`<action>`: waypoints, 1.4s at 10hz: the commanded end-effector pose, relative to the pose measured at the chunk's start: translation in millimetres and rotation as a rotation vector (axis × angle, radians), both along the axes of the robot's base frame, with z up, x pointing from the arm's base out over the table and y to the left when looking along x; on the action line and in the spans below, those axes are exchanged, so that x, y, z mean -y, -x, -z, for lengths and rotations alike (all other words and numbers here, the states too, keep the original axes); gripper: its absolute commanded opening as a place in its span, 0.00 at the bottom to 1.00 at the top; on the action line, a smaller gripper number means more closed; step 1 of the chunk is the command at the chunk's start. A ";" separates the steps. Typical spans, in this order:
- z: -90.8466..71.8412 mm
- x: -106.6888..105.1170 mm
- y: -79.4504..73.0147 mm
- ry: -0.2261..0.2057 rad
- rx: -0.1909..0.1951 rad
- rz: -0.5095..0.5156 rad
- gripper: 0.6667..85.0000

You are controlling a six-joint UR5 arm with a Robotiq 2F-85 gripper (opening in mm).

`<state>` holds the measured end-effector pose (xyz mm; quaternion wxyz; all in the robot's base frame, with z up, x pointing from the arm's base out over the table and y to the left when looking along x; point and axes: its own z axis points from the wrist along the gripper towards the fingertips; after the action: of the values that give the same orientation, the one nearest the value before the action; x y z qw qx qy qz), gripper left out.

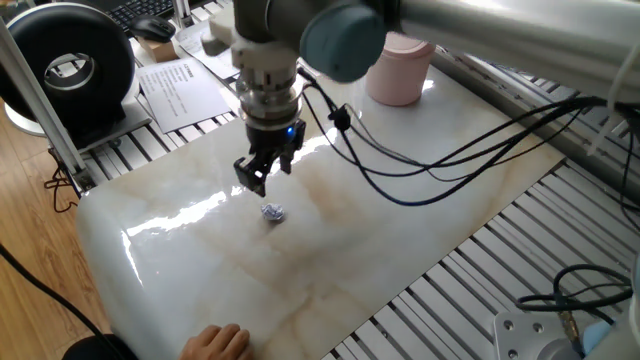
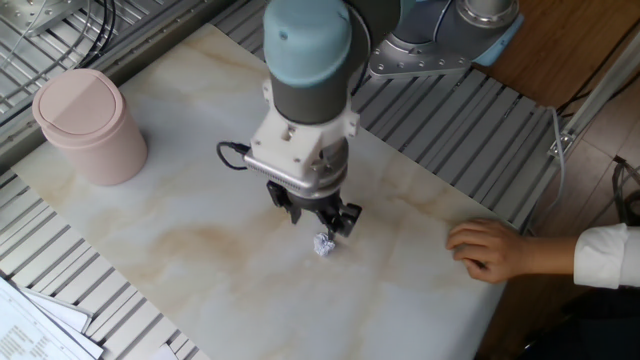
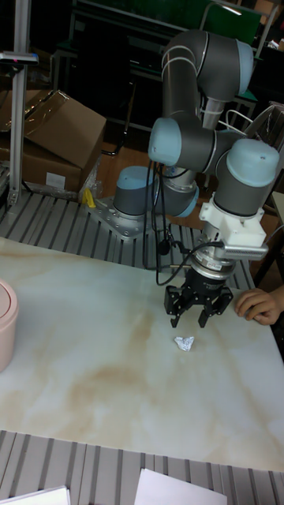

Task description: Put the garbage in the trash can

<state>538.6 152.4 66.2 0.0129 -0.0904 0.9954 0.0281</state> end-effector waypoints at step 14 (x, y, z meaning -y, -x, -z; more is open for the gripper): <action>54.7 -10.3 13.8 -0.004 0.048 0.065 0.71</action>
<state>524.6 159.8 20.7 0.0326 -0.0657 0.9970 0.0246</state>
